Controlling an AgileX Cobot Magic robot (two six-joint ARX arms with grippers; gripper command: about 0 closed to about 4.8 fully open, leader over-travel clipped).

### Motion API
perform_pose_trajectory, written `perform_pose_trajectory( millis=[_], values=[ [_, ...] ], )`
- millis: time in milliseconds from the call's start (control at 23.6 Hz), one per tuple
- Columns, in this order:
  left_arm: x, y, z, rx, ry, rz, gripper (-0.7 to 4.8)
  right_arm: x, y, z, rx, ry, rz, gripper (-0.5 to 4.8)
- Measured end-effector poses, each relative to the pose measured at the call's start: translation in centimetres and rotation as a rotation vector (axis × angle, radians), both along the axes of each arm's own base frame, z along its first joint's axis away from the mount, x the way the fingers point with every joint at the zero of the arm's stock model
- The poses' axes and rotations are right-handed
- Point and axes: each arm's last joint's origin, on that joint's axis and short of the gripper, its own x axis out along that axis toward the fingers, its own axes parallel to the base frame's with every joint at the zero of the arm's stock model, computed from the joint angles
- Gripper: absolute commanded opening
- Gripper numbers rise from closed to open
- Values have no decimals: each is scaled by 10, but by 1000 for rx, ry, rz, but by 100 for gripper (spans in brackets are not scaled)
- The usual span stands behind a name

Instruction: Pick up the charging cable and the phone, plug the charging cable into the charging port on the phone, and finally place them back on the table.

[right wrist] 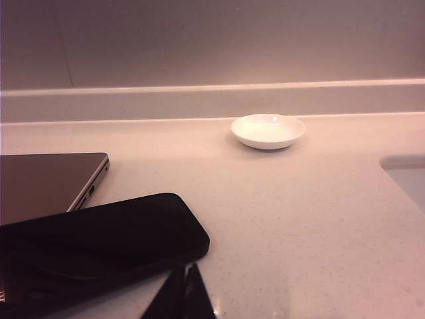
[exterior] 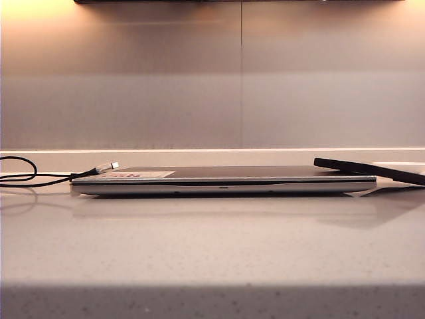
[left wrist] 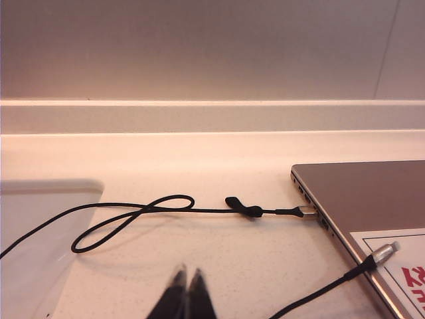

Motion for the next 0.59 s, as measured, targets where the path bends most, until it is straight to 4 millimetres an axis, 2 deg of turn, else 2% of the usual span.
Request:
perform_pose_trajectory(
  millis=[594],
  values=[
    [0, 0, 0, 20, -2, 1, -6, 0, 0, 0, 8, -1, 0, -1]
  ],
)
